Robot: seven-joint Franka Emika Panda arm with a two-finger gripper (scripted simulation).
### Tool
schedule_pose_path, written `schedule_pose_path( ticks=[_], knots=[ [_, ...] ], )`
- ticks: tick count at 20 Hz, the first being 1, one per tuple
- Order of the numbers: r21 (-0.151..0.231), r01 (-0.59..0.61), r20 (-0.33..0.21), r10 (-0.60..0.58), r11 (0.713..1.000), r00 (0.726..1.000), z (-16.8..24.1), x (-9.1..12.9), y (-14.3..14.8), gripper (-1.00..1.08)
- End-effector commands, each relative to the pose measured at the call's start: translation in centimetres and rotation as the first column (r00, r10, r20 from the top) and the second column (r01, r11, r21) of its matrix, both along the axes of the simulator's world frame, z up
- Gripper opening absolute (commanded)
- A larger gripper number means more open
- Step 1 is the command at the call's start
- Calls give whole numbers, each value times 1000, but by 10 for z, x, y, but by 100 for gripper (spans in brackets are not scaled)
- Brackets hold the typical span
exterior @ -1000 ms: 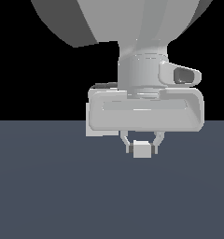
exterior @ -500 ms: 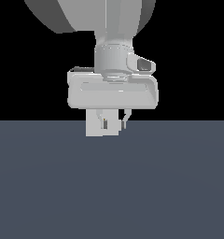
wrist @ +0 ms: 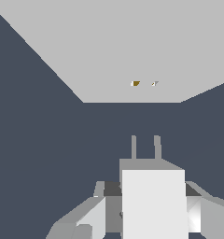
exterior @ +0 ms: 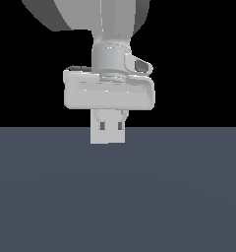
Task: Plug the charger into the wall socket.
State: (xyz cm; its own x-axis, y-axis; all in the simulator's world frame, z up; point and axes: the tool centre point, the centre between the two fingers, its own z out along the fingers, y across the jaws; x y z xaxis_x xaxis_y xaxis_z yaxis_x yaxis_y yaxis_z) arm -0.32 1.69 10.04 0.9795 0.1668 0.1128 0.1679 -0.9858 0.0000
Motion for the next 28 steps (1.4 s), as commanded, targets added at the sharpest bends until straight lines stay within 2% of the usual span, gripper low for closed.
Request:
schedule_pose_path(
  ticks=[1, 9, 21, 28],
  knots=[
    [0, 0, -1, 0, 1000, 1000, 0, 0, 0, -100],
    [0, 0, -1, 0, 1000, 1000, 0, 4, 1, -100],
    [0, 0, -1, 0, 1000, 1000, 0, 41, 7, -100],
    [0, 0, -1, 0, 1000, 1000, 0, 49, 8, -100]
  ],
)
